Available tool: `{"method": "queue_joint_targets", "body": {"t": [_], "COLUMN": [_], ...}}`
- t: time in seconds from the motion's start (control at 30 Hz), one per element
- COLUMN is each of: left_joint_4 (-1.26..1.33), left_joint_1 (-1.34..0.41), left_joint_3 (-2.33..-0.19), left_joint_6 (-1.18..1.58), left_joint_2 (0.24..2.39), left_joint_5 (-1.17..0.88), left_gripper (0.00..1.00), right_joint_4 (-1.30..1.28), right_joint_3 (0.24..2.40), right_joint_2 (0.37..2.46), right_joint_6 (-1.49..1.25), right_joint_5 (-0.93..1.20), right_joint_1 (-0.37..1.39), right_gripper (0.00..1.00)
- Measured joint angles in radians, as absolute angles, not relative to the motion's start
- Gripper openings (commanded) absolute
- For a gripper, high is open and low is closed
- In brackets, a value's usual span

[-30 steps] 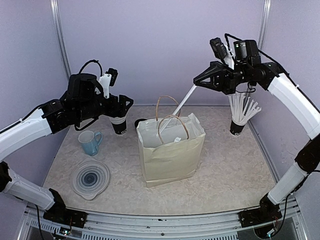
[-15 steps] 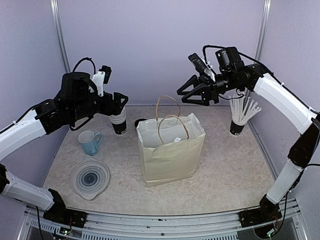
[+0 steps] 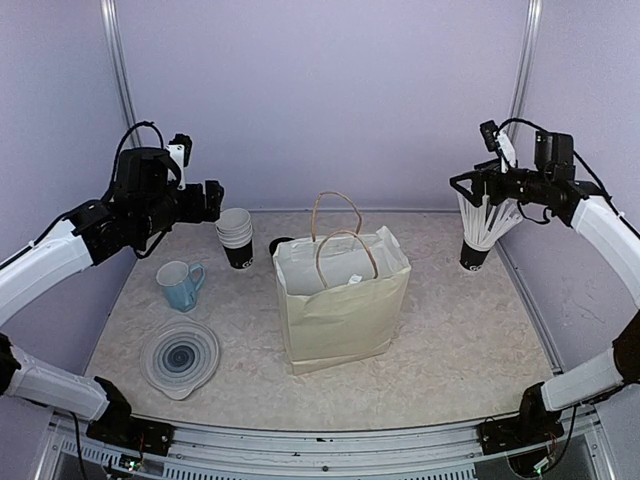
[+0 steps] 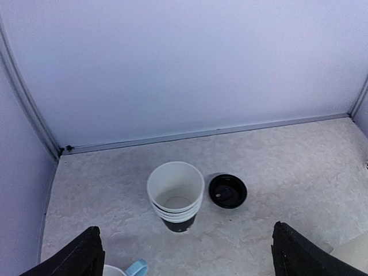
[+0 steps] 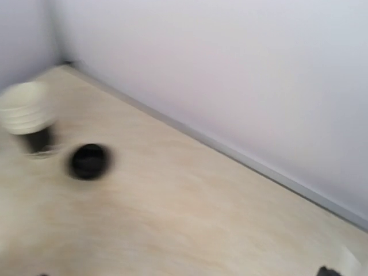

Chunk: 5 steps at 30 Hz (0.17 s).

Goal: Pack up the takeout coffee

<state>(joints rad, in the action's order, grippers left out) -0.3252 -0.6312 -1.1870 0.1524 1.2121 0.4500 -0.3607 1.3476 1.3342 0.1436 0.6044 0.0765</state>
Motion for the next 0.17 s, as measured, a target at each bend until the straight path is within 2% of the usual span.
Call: {"method": "queue_joint_targets", "body": {"t": [0.17], "left_joint_4": [-0.297], "left_joint_1": [-0.567], "left_joint_3": [-1.156], "left_joint_6": [0.157], "left_joint_2": [1.194], "left_joint_5": [0.464], "left_gripper": [0.99], "right_joint_4": [-0.248], "right_joint_3": [1.219], "right_joint_2": [1.247], "right_joint_6": [0.088], "right_joint_5": [0.41], "right_joint_1": [0.076], "right_gripper": [1.0]}}
